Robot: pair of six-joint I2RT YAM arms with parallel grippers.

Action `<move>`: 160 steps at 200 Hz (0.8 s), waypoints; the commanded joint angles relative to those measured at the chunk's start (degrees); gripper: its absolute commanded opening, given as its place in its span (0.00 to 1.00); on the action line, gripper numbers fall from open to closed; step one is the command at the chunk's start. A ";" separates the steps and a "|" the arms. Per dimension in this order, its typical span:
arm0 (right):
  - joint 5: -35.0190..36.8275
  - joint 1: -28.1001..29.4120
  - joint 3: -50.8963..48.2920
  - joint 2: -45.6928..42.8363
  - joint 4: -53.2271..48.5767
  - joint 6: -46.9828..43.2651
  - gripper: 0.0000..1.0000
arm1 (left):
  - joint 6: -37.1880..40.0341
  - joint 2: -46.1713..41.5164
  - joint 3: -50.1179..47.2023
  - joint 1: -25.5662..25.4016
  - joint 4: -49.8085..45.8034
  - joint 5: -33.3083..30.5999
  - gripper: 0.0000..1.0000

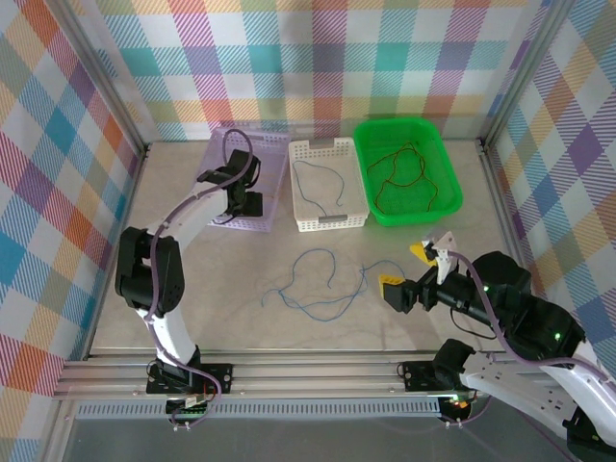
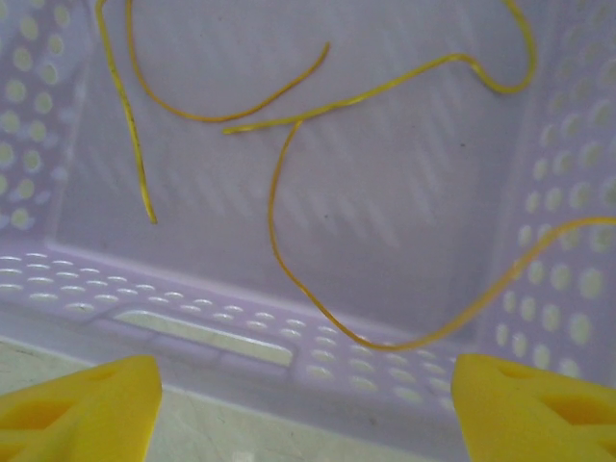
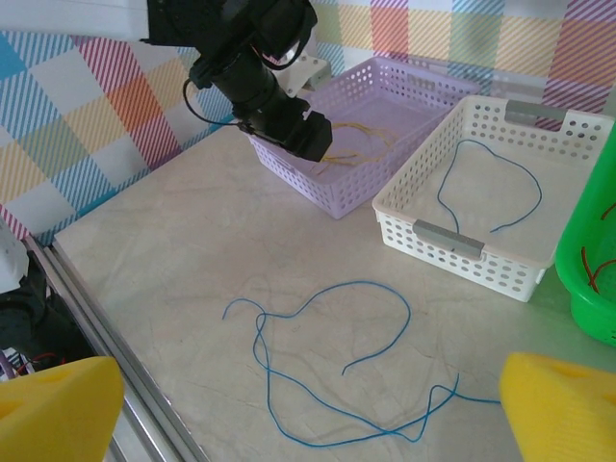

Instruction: Untangle the cables

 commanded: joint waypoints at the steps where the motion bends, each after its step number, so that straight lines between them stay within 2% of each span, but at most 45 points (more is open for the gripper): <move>1: -0.60 -0.07 -1.49 -1.03 -0.17 -0.52 1.00 | -0.68 1.35 3.00 0.73 1.73 2.98 0.76; 59: -0.75 -0.06 -3.96 -1.23 1.64 -0.70 1.00 | -0.86 5.37 3.40 0.73 3.63 5.22 0.74; 160: -1.55 -0.05 -4.54 -2.50 1.70 0.15 1.00 | -2.26 1.23 0.01 0.73 9.00 8.83 0.74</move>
